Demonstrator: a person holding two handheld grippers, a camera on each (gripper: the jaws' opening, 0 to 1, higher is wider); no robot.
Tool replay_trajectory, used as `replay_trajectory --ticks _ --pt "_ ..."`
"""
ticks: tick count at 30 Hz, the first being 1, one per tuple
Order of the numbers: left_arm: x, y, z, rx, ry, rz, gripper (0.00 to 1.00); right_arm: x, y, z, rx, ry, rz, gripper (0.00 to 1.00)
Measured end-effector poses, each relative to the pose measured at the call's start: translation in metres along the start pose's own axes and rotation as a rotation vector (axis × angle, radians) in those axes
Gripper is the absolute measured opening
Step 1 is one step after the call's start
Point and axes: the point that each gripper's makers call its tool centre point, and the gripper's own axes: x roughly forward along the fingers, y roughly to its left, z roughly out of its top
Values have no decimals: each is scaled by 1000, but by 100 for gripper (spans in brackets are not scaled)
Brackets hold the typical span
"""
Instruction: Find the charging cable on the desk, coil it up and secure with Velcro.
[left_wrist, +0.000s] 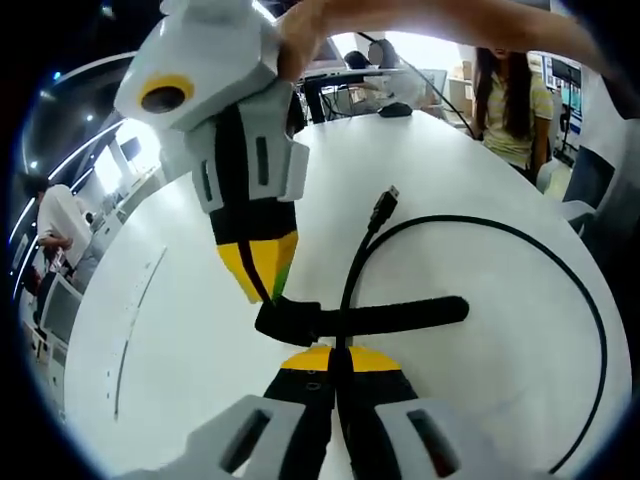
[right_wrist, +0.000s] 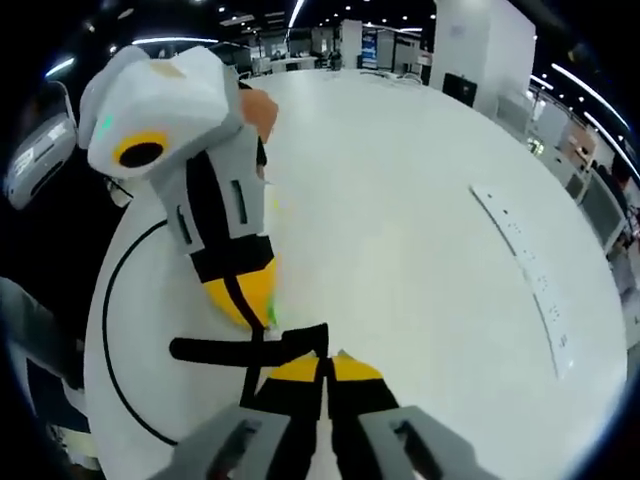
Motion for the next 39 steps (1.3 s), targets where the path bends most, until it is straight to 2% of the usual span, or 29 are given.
replay_trajectory --ticks 3,14,23,39 --pt "0 0 0 -1 -2 -1 4 3 -1 -4 15 8 7 5" --pt "-1 0 -1 -2 -2 -1 4 4 0 3 41 -22 29 3" --pt "-1 0 0 0 -1 0 4 0 1 7 42 -31 18 3" --pt "-1 1 0 5 -12 4 4 -2 -9 7 52 -40 -12 2"
